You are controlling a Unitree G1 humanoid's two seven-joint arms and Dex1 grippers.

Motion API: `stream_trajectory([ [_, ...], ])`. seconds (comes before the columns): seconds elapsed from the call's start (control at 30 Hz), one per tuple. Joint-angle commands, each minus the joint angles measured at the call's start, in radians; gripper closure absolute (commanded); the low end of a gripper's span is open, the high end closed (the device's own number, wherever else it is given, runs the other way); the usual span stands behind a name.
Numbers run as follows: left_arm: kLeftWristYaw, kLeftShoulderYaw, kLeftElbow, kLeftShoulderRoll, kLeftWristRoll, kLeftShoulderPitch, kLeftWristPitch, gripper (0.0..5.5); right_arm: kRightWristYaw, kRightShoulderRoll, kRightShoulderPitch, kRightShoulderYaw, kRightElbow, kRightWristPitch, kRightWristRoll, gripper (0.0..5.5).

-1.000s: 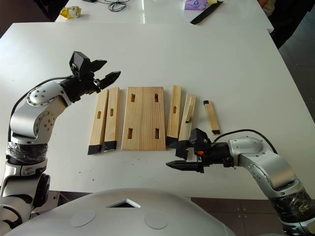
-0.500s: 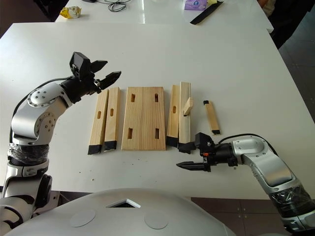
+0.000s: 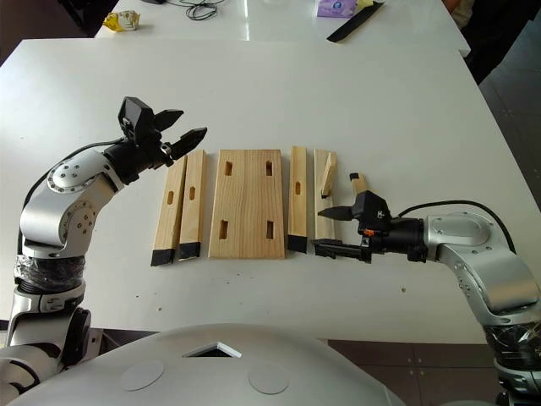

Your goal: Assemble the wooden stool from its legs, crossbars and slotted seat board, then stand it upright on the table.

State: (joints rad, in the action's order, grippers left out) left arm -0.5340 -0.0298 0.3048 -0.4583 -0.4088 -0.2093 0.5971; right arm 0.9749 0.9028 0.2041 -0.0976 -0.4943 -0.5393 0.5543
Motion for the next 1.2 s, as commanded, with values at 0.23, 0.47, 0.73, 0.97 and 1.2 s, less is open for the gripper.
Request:
stream_trajectory([
  [0.23, 0.042, -0.052, 0.096, -0.004, -0.016, 0.097, 0.035, 2.18, -0.439, -0.029, 0.026, -0.109, -0.377, -0.682, 0.101, 2.34],
  [0.47, 0.047, -0.043, 0.122, 0.003, -0.016, 0.111, 0.058, 2.18, -0.690, -0.443, -0.140, -0.219, -0.356, -1.074, 0.124, 2.34],
  [0.73, 0.065, -0.040, 0.148, 0.020, -0.015, 0.128, 0.075, 2.18, -0.950, -0.569, -0.150, -0.258, -0.305, -1.075, 0.248, 2.34],
  [0.97, 0.070, -0.032, 0.151, 0.038, -0.011, 0.128, 0.077, 2.18, -1.069, -0.521, -0.178, -0.210, -0.280, -1.075, 0.303, 2.34],
  [1.2, 0.084, -0.023, 0.158, 0.058, -0.008, 0.137, 0.071, 2.18, -1.120, -0.466, -0.198, -0.167, -0.248, -1.075, 0.335, 2.34],
])
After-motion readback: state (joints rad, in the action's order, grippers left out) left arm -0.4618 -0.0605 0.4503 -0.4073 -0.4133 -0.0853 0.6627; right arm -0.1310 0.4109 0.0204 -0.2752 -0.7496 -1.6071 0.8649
